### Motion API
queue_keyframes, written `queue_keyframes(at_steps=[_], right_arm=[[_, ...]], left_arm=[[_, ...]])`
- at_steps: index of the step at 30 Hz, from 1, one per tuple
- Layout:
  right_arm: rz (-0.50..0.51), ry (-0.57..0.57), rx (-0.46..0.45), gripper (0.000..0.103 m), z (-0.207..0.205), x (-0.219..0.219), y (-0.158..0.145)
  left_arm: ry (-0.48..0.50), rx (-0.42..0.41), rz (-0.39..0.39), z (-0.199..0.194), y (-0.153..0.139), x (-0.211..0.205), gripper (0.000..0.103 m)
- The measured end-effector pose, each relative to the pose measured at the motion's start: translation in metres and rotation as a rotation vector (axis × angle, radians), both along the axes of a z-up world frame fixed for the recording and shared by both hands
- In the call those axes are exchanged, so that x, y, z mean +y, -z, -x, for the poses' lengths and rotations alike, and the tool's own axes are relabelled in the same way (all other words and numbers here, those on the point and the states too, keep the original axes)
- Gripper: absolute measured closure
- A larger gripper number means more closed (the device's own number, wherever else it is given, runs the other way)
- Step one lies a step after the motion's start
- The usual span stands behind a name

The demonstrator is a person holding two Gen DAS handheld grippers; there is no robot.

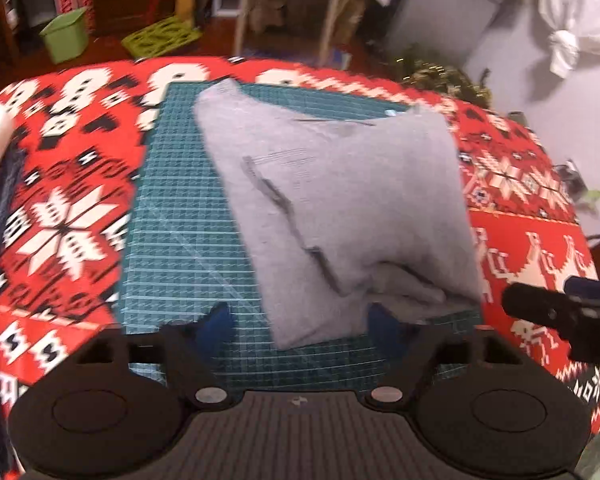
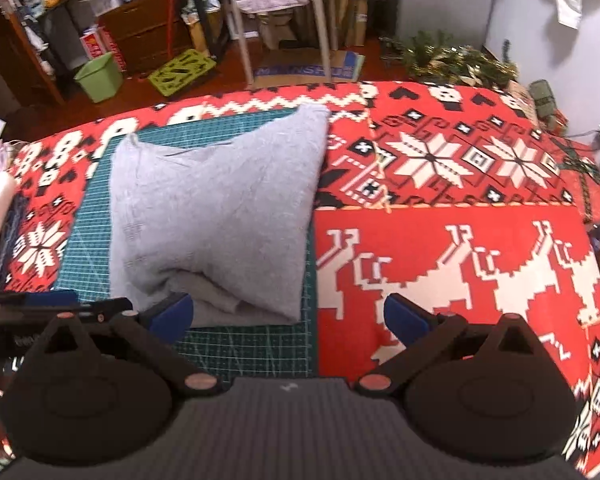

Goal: Fold clothes

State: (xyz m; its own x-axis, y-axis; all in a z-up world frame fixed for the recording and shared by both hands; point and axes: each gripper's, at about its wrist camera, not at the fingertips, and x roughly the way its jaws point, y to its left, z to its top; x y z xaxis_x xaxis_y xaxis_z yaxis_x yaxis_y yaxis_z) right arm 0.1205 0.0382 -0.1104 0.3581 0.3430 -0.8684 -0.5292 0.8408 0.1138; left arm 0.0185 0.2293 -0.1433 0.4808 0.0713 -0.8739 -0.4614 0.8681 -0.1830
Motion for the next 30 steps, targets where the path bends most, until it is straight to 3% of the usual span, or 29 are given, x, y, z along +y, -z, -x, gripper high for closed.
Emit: queue_keyframes(at_steps=[2,4,7,11,13,15,17,19,22,26,30], right_arm=[[-0.013,-0.005,0.025,0.001,-0.001,-0.002,0.001],[-0.025,-0.029,0.039,0.011,-0.001,0.000,0.003],[-0.027,-0.085,0.046,0.024,0.001,0.009,0.005],[-0.051,-0.127,0.058,0.031,-0.002,0.019,0.005],[-0.054,-0.153,0.071,0.053,-0.005,0.026,0.006],[-0.056,-0.179,0.084,0.068,-0.008,0.032,0.008],[-0.053,-0.196,0.088,0.072,-0.010,0.038,0.010],[-0.052,-0.211,0.093,0.085,-0.012,0.043,0.013],[-0.056,-0.223,0.105,0.092,-0.017,0.051,0.017],[-0.061,-0.215,0.137,0.092,-0.025,0.059,0.025],[-0.072,-0.205,0.163,0.092,-0.030,0.062,0.031]], left_arm=[[0.026,-0.003,-0.009,-0.003,0.006,-0.004,0.049],[0.066,-0.013,-0.028,-0.005,0.009,-0.008,0.072],[0.152,-0.027,-0.078,-0.010,0.013,-0.015,0.077],[0.267,-0.038,-0.149,-0.015,0.017,-0.026,0.078],[0.324,-0.042,-0.193,-0.017,0.018,-0.031,0.078],[0.377,-0.065,-0.233,-0.017,0.015,-0.036,0.079],[0.430,-0.080,-0.278,-0.018,0.012,-0.040,0.080],[0.482,-0.093,-0.318,-0.019,0.011,-0.044,0.092],[0.542,-0.112,-0.366,-0.018,0.013,-0.049,0.095],[0.614,-0.142,-0.455,-0.018,0.016,-0.056,0.094],[0.653,-0.131,-0.468,-0.023,0.021,-0.054,0.088]])
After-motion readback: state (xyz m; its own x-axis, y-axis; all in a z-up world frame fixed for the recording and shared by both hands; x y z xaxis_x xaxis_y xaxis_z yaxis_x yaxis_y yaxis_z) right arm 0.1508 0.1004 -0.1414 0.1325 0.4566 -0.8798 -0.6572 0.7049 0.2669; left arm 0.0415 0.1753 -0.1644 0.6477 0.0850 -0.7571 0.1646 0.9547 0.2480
